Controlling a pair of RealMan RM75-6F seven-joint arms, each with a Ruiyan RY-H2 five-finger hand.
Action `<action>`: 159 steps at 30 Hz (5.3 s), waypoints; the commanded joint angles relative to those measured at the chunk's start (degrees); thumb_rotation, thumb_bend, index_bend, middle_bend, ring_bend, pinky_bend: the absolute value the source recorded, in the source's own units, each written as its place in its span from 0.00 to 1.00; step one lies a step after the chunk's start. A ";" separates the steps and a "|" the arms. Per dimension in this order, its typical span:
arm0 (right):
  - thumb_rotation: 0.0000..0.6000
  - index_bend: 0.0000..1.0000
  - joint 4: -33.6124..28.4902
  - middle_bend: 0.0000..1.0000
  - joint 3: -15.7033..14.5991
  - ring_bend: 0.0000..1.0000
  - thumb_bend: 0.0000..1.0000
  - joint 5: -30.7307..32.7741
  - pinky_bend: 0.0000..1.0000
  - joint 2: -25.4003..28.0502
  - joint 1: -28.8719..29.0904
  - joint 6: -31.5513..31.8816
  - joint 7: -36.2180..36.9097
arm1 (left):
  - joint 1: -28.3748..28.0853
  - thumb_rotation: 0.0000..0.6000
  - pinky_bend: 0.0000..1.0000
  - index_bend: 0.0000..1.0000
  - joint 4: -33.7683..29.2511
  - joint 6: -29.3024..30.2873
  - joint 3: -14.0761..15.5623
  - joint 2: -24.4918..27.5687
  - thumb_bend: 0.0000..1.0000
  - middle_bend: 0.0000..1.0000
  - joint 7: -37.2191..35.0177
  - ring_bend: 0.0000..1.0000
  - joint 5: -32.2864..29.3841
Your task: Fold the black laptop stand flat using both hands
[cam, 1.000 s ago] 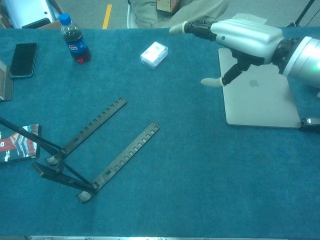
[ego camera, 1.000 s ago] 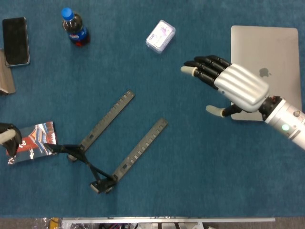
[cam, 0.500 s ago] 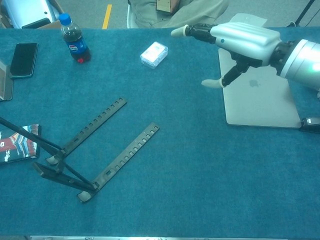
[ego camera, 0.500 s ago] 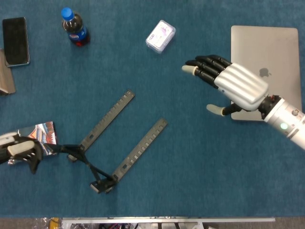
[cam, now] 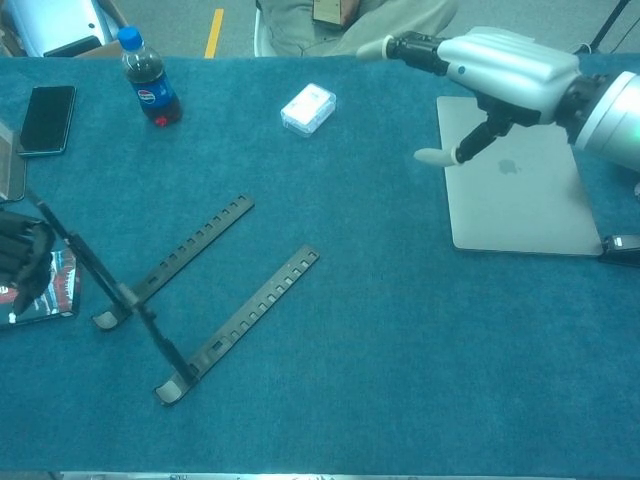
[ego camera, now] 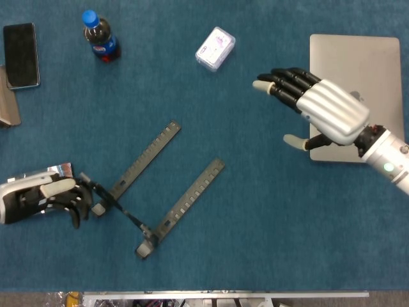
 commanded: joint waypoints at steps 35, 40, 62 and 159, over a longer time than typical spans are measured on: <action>1.00 0.00 -2.45 0.08 -1.88 0.00 0.24 -4.14 0.10 1.88 -2.33 0.40 -1.73 | -2.86 0.54 0.35 0.32 -18.05 -24.55 -9.23 2.00 0.25 0.37 48.19 0.29 -22.65; 1.00 0.00 -2.15 0.08 -2.13 0.00 0.23 -4.16 0.10 1.72 -2.52 0.24 -1.44 | -1.13 0.54 0.28 0.29 -18.87 -27.27 -10.48 1.54 0.25 0.32 55.88 0.24 -25.48; 1.00 0.00 -0.01 0.08 -2.39 0.00 0.23 -4.86 0.10 0.49 -2.52 0.13 0.89 | 2.49 0.47 0.21 0.22 -22.59 -35.18 -8.03 7.61 0.25 0.25 63.71 0.19 -23.94; 1.00 0.00 41.03 0.01 -1.11 0.00 0.09 -7.06 0.10 -44.39 8.22 -5.36 -17.23 | 9.07 0.51 0.21 0.21 -20.29 -31.54 -23.31 5.81 0.25 0.22 62.56 0.16 -26.26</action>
